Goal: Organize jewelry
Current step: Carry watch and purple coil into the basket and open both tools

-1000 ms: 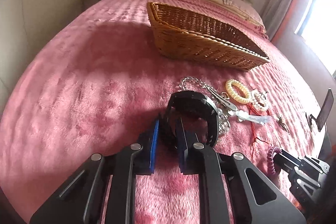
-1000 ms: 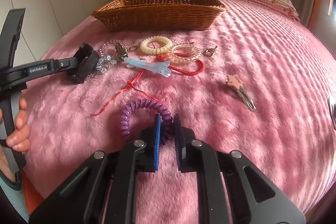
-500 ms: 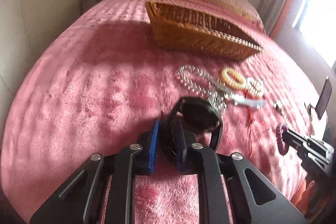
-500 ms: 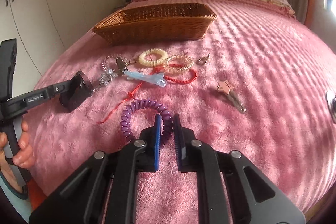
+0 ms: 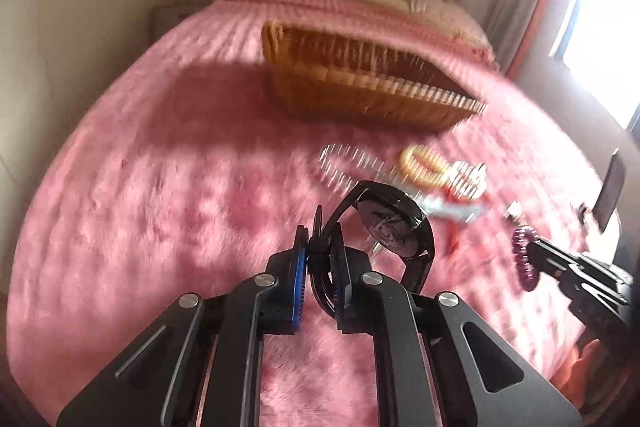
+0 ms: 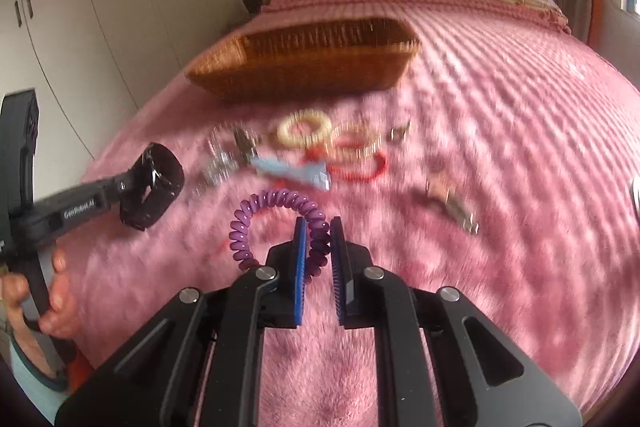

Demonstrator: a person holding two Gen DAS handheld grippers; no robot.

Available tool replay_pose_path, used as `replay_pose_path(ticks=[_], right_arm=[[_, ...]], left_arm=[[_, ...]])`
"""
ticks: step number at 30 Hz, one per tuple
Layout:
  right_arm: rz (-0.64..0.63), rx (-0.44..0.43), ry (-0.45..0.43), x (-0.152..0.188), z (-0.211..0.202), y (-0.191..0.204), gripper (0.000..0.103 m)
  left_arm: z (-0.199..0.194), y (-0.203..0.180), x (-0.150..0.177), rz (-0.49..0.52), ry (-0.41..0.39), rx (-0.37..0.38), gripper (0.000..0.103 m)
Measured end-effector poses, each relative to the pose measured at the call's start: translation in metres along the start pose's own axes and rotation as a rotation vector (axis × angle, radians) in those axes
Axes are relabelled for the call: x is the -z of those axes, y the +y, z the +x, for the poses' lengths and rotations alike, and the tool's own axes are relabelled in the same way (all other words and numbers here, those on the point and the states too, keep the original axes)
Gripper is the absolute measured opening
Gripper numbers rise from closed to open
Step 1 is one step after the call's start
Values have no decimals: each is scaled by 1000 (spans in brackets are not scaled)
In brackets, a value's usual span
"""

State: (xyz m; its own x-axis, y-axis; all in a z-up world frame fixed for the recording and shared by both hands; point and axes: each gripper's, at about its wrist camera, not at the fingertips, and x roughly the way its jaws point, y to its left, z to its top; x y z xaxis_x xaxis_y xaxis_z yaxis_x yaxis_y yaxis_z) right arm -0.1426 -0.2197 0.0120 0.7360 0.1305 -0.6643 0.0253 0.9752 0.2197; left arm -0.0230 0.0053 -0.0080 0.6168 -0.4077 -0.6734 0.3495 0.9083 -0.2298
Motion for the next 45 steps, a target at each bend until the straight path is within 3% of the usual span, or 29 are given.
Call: replay_pose_path(ticks=[5, 9, 16, 24, 31, 32, 35, 36, 45], right_arm=[[24, -44, -67, -58, -6, -4, 10], [19, -16, -109, -123, 14, -2, 10], [26, 48, -26, -198, 101, -12, 10], [-2, 154, 110, -203, 184, -25, 10], [16, 167, 162, -195, 201, -32, 11], [24, 149, 166, -195, 200, -33, 13], [37, 138, 133, -194, 183, -34, 38], [37, 136, 119, -195, 178, -34, 45], [-10, 80, -60, -178, 59, -17, 45]], left_arm=[[-26, -10, -47, -8, -124, 59, 9], [-12, -25, -104, 8, -181, 59, 9], [62, -30, -166, 12, -115, 39, 9], [148, -30, -182, 21, 26, -44, 10], [173, -30, -175, 44, 92, -76, 18], [170, -31, -173, 47, 85, -76, 19], [152, -39, -171, 95, 40, -132, 36], [143, -41, -170, 105, 25, -131, 37], [27, -52, -154, 110, -133, -21, 37]])
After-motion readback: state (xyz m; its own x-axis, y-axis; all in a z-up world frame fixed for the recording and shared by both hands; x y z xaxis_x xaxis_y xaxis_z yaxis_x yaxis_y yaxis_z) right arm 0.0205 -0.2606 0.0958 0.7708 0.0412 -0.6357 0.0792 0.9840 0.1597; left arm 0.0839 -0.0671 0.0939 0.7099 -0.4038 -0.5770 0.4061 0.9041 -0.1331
